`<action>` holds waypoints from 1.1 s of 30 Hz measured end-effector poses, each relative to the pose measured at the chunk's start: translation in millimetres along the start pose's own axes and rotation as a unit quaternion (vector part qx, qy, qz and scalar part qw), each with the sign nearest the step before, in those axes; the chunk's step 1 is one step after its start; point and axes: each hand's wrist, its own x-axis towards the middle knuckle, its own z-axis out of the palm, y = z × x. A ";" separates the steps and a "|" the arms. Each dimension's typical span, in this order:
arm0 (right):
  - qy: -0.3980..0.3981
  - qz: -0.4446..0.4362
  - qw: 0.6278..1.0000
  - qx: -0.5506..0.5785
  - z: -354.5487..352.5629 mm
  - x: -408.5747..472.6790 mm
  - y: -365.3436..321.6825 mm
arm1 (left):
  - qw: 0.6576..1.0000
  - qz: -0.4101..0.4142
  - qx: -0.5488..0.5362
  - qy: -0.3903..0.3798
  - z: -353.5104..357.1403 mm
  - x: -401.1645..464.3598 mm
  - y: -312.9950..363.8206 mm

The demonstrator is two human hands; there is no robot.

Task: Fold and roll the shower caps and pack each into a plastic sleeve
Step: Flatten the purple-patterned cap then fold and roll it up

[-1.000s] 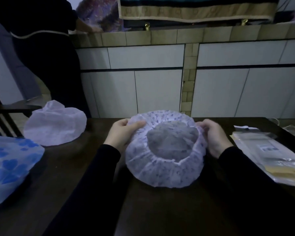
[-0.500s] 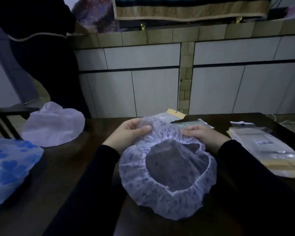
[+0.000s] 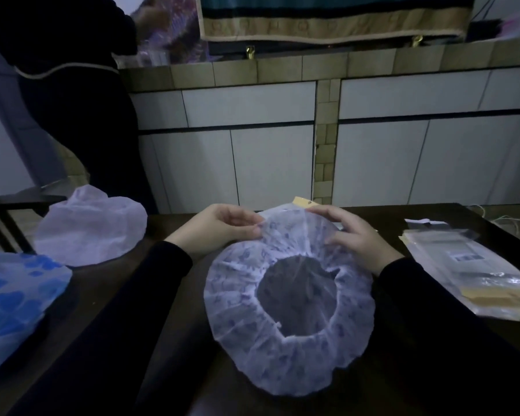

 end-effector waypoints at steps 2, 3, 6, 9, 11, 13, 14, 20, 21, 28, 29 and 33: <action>-0.023 -0.045 0.996 -0.069 6.6 -1.4 -10.3 | 0.998 0.043 0.043 -0.012 6.2 4.1 8.9; -0.017 -0.052 0.993 -0.101 9.6 -1.3 -14.1 | 0.996 0.062 0.056 -0.016 9.6 5.4 13.0; 0.088 -0.058 0.977 -0.188 18.6 1.3 -14.0 | 0.996 0.050 0.062 -0.030 11.9 2.1 22.4; 0.191 0.001 0.966 -0.175 17.0 4.9 -4.8 | 0.988 -0.049 0.144 -0.026 -3.4 -1.9 19.4; 0.201 0.051 0.969 -0.134 15.0 5.9 0.9 | 0.985 -0.092 0.145 -0.022 -10.4 -3.8 9.4; 0.181 0.089 0.972 -0.120 16.1 6.2 4.9 | 0.989 -0.097 0.114 -0.019 -11.4 -6.4 0.8; 0.176 0.096 0.972 -0.120 16.8 6.2 6.3 | 0.990 -0.088 0.106 -0.009 -11.9 -5.4 -4.4; 0.159 0.133 0.975 -0.079 2.9 6.6 8.7 | 0.985 -0.020 0.125 0.120 -34.0 -0.8 -20.9; 0.116 0.116 0.984 -0.071 2.9 5.7 5.4 | 0.989 -0.014 0.114 0.089 -34.1 -2.2 -20.3; 0.042 0.038 0.985 -0.161 21.0 3.4 -8.2 | 0.986 0.087 0.132 0.048 -9.7 -2.1 -13.9; 0.063 0.051 0.982 -0.171 20.2 4.0 -6.4 | 0.984 0.097 0.131 0.072 -10.6 1.0 -18.3; 0.119 0.123 0.972 -0.159 13.5 4.2 1.3 | 0.947 0.097 0.227 0.206 -17.5 8.4 -37.0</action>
